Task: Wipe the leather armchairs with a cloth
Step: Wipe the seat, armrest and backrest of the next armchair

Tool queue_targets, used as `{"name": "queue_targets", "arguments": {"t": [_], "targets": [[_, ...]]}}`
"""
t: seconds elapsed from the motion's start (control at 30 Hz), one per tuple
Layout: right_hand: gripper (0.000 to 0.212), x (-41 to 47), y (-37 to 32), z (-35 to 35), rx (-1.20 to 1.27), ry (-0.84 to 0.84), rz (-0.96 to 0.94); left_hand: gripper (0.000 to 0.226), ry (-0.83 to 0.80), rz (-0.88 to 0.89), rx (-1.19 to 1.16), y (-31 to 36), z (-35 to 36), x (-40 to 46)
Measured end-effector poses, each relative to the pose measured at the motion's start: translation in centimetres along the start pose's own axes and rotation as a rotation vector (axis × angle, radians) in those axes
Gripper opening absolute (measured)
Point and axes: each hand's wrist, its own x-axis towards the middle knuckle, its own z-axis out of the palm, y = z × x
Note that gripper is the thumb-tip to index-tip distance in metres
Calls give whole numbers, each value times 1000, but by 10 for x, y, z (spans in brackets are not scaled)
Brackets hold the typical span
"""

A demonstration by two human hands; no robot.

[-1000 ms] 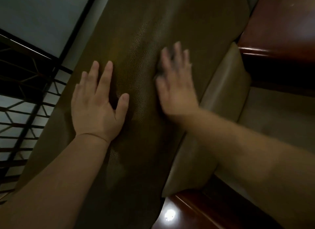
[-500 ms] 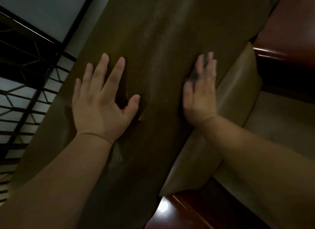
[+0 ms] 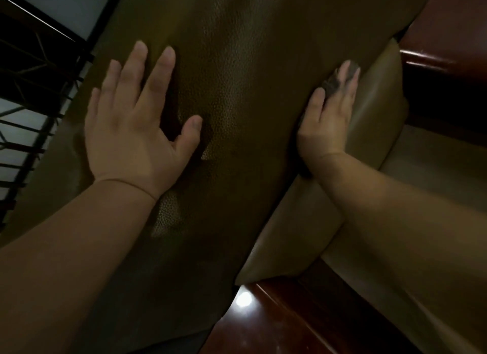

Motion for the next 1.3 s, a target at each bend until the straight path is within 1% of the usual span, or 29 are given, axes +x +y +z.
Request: {"name": "queue_targets", "arguments": {"t": [0.07, 0.1, 0.13, 0.2, 0.23, 0.27, 0.3, 0.33, 0.4, 0.43, 0.47, 0.5, 0.53, 0.6, 0.63, 0.67, 0.73, 0.77, 0.8, 0.87, 0.9, 0.93, 0.97, 1.07, 1.1, 1.17, 1.2, 1.23, 1.3], "targets": [[79, -22, -4, 10, 58, 0, 62, 77, 4, 11, -4, -2, 2, -3], [80, -51, -7, 12, 71, -41, 59, 77, -1, 8, -7, -2, 3, -4], [79, -88, -10, 14, 80, -108, 28, 78, -5, 2, -11, -1, 2, -5], [79, -160, -13, 10, 40, -305, -88, 78, -7, 0, -16, 1, 1, -4], [79, -175, -10, 6, -2, -376, -132, 78, -4, 3, -16, 1, 0, -3], [78, -167, -6, 3, -28, -388, -167, 78, -2, 5, -14, 1, 0, -3], [77, -144, -4, 4, -46, -345, -174, 78, -1, 6, -12, 1, 0, -1], [75, -114, -6, 6, -37, -257, -133, 78, -2, 7, -10, 1, 0, -1], [72, -48, -27, 6, 74, -50, 118, 77, -2, 10, -9, 3, 2, 0], [71, -30, -43, 8, 112, 17, 203, 77, -2, 6, -12, 3, 2, -1], [70, -30, -62, 10, 111, 41, 200, 77, -3, 2, -17, 4, 2, -1], [68, -45, -80, 14, 95, 29, 110, 77, -5, -4, -21, 4, 2, -2], [66, -69, -95, 18, 72, -10, -50, 76, -5, -6, -23, 4, 2, -2], [65, -128, -109, 21, 67, -156, -353, 73, 6, 0, -35, 0, 2, -2], [65, -150, -105, 19, 56, -238, -450, 72, 20, 7, -47, -2, 2, -1], [65, -157, -97, 15, 11, -290, -544, 71, 33, 11, -60, -4, 2, -2], [65, -126, -82, 7, -99, -290, -684, 70, 53, 11, -77, -5, 3, -2], [65, -103, -79, 7, -125, -247, -657, 70, 59, 7, -83, -5, 3, -2], [64, -80, -81, 8, -108, -169, -568, 70, 65, 7, -85, -5, 4, -2], [62, -54, -95, 13, 14, -32, -341, 71, 73, 13, -82, -6, 6, -1], [62, -58, -104, 16, 60, -6, -257, 71, 74, 18, -77, -6, 7, -1], [62, -75, -113, 19, 81, -15, -219, 71, 70, 24, -69, -7, 7, -1], [63, -99, -117, 22, 79, -56, -242, 71, 58, 24, -59, -8, 7, -2], [62, -187, -109, 26, 71, -288, -442, 70, 24, -6, -56, -10, 6, -3], [62, -202, -101, 25, 54, -331, -489, 68, 25, -19, -63, -9, 6, -1], [64, -186, -88, 22, -16, -340, -546, 65, 30, -45, -71, -6, 6, 4], [66, -168, -88, 22, -47, -317, -534, 64, 30, -51, -67, -5, 6, 6], [67, -148, -94, 20, -55, -274, -476, 63, 27, -52, -63, -5, 6, 7], [67, -116, -112, 21, 11, -159, -263, 62, 15, -47, -76, -4, 3, 7]]}}
